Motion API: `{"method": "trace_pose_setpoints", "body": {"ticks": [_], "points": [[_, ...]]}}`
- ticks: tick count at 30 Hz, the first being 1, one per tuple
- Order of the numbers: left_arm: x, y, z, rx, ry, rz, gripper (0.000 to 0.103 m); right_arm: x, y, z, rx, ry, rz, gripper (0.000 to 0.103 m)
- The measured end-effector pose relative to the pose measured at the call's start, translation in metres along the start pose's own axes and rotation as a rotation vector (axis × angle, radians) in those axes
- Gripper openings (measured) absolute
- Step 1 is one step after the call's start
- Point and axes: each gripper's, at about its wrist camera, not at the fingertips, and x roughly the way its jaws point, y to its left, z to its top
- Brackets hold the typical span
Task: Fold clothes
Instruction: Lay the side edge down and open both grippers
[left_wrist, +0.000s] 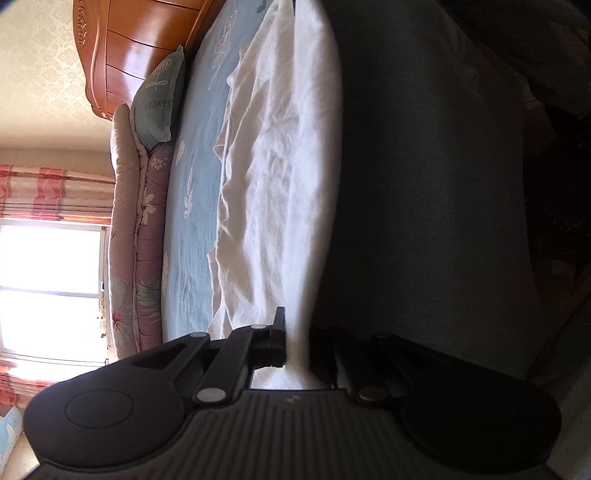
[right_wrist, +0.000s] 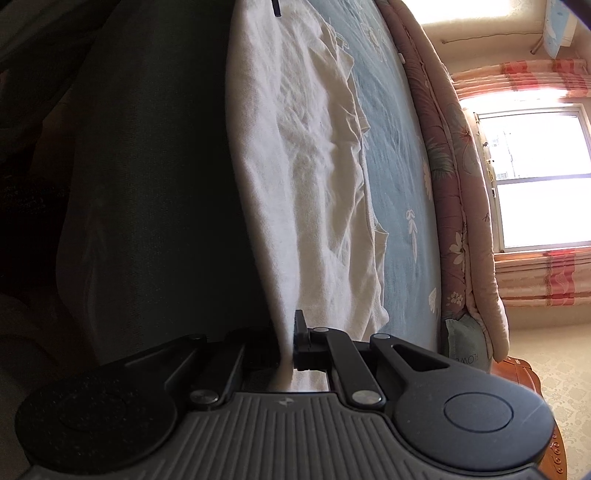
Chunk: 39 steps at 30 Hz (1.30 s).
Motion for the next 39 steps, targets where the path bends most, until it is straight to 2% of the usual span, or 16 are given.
{"method": "trace_pose_setpoints", "body": {"ticks": [1,2,3,5,7,9,11,16,19,22,24,26,29,31,34,39], "points": [[-0.001,-0.001,-0.001,-0.01,0.001,-0.012,0.002,0.0,0.003,0.0,0.0,0.002,0.008,0.01],[-0.003,-0.001,-0.001,-0.019,0.001,-0.024,0.011,0.0,0.006,-0.001,0.001,0.005,0.018,0.015],[-0.004,-0.001,-0.002,-0.03,0.001,-0.038,0.012,0.0,0.007,-0.002,0.002,0.006,0.032,0.021],[-0.015,0.01,-0.007,-0.101,-0.004,-0.127,0.017,-0.004,0.007,-0.008,0.001,0.006,0.039,0.026],[-0.026,0.022,-0.014,-0.172,-0.022,-0.204,0.024,-0.013,-0.003,-0.017,0.018,0.003,0.096,0.039],[-0.038,0.042,-0.029,-0.25,-0.033,-0.265,0.038,-0.026,-0.019,-0.031,0.033,-0.016,0.157,0.08],[-0.048,0.062,-0.043,-0.317,-0.033,-0.296,0.047,-0.035,-0.038,-0.043,0.069,-0.024,0.185,0.089],[-0.03,0.109,-0.065,-0.528,-0.027,-0.257,0.052,-0.045,-0.086,-0.055,0.232,-0.064,0.166,0.091],[0.003,0.117,-0.07,-0.684,-0.007,-0.315,0.052,-0.03,-0.096,-0.046,0.389,-0.099,0.199,0.092],[0.013,0.089,-0.078,-0.689,0.047,-0.382,0.052,-0.014,-0.083,-0.04,0.489,-0.1,0.256,0.092],[0.007,0.07,-0.091,-0.665,0.052,-0.365,0.052,-0.006,-0.067,-0.04,0.519,-0.081,0.291,0.092],[0.001,0.071,-0.105,-0.704,0.059,-0.396,0.054,-0.005,-0.056,-0.054,0.574,-0.076,0.316,0.093],[0.003,0.086,-0.115,-0.742,0.112,-0.416,0.055,0.001,-0.073,-0.077,0.732,-0.071,0.403,0.094],[0.006,0.103,-0.115,-0.766,0.096,-0.386,0.056,0.0,-0.09,-0.083,0.823,-0.106,0.401,0.094],[0.02,0.135,-0.102,-0.873,0.009,-0.385,0.068,0.008,-0.123,-0.083,0.978,-0.192,0.394,0.102],[0.057,0.161,-0.079,-1.057,-0.117,-0.448,0.071,0.035,-0.151,-0.065,1.136,-0.293,0.418,0.103]]}}
